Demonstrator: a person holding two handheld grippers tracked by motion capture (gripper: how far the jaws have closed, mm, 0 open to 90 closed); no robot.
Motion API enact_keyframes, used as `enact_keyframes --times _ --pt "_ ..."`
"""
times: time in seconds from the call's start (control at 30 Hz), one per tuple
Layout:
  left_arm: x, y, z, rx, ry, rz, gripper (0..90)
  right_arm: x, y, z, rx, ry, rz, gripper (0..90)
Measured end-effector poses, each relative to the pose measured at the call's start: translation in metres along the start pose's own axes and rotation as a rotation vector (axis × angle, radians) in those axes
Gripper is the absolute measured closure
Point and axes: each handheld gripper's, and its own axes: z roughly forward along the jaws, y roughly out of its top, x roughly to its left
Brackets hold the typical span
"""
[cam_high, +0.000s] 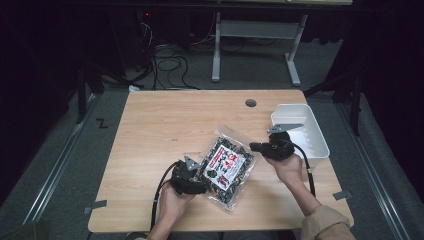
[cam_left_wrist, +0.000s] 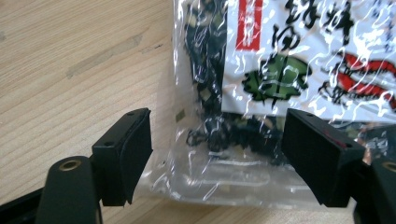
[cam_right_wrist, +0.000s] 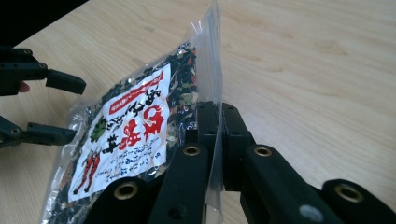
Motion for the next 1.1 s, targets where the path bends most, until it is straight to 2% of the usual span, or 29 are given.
enact_keyframes --times 0.53,0.63,0.67,0.73,0.77,1.1 --pt "0.006 -0.001 -0.006 -0.009 -0.006 -0.018 26.2 0.004 0.02 -0.025 -0.036 -0.019 -0.041 90.0" --pt "0.007 -0.001 -0.007 -0.007 -0.009 -0.022 26.5 0.007 0.026 -0.03 -0.042 -0.016 -0.054 90.0" --pt "0.008 -0.001 -0.007 -0.005 -0.016 -0.024 26.5 0.01 0.031 -0.033 -0.048 -0.015 -0.072 90.0" --pt "0.008 -0.001 -0.008 -0.004 -0.026 -0.029 26.5 0.012 0.033 -0.035 -0.048 -0.016 -0.066 90.0" --pt "0.008 -0.002 -0.008 -0.003 -0.028 -0.028 26.5 0.014 0.039 -0.038 -0.054 -0.014 -0.085 90.0" --pt "0.007 -0.006 -0.013 0.018 -0.042 -0.013 26.5 0.026 0.056 -0.043 -0.058 -0.013 -0.121 90.0"
